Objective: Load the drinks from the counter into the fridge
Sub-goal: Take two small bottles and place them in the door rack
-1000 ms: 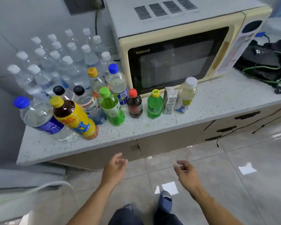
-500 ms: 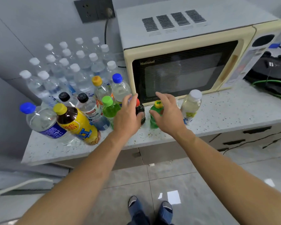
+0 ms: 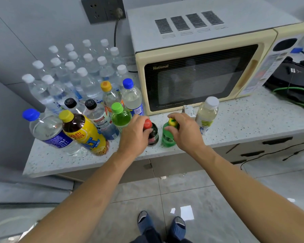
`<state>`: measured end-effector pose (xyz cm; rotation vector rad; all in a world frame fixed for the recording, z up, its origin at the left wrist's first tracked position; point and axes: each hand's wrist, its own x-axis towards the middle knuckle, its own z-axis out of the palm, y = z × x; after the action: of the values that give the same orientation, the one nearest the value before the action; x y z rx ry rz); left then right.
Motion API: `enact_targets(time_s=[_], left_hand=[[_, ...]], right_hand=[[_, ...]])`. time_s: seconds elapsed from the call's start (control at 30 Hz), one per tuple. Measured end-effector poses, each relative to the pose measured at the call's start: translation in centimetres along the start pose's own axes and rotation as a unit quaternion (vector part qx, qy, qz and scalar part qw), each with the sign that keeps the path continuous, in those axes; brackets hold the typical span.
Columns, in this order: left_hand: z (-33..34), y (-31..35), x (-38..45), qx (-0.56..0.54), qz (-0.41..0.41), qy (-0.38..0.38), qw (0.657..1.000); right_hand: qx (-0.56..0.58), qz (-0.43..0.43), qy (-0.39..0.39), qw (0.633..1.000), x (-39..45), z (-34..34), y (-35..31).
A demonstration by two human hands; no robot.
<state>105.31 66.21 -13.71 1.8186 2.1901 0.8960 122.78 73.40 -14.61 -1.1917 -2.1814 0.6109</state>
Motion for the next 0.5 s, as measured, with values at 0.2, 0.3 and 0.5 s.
enact_targets(time_s=[0.2, 0.3, 0.5], left_hand=[[1.5, -0.1, -1.1, -0.032, -0.02, -0.012, 0.999], [3.0, -1.0, -1.4, -0.15, -0.117, -0.055, 0.98], [5.8, -2.9, -2.0, -0.244, -0.241, -0.083, 0.936]], right_hand=[[0.024, 0.024, 0.016, 0.999, -2.0, 1.9, 0.7], [0.097, 0.106, -0.015, 0.99, -3.0, 2.9, 1.6], [0.158, 0.142, -0.045, 0.976, -3.3, 4.1, 3.6]])
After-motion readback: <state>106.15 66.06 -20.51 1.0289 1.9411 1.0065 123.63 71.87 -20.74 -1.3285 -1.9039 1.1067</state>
